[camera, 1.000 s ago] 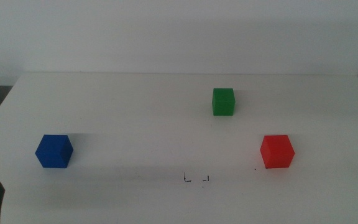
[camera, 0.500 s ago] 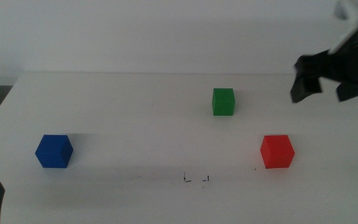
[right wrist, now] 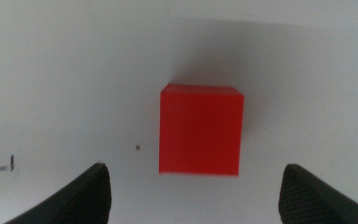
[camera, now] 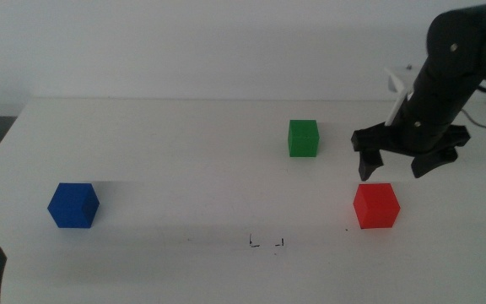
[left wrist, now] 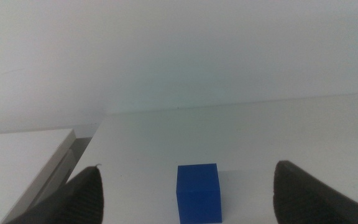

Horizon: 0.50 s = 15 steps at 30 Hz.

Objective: Stack red cubes first, then green, then blue cubes in a specific spot.

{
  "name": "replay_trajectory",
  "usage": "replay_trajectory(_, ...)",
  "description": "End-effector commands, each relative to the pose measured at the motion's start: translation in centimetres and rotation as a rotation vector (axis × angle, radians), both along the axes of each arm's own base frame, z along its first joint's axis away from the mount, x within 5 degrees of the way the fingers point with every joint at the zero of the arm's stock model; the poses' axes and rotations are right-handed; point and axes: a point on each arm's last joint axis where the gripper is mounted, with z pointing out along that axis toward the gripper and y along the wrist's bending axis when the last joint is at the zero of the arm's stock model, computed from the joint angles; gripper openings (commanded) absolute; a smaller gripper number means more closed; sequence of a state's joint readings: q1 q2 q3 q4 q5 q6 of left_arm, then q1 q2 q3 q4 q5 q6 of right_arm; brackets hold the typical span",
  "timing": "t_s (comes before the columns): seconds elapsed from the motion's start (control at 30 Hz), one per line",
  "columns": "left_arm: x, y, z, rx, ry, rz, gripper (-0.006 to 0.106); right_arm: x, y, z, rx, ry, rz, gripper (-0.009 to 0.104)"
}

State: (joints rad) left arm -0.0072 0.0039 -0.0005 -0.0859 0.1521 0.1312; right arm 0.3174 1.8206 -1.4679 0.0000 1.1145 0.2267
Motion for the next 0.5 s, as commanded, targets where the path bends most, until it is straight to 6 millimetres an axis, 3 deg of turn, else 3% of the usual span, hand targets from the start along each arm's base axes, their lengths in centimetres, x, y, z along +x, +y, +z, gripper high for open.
replay_trajectory(0.0, 0.0, 0.0, 0.1, 0.000, -0.018, 0.004, 0.094, 0.7, 0.2, -0.9, -0.011, -0.010, -0.006, 0.090)
replay_trajectory(0.47, 0.0, 0.0, 0.1, 0.000, -0.018, 0.004, 0.094, 2.5, 0.7, -6.1, -0.036, 0.060, -0.036, 0.089)
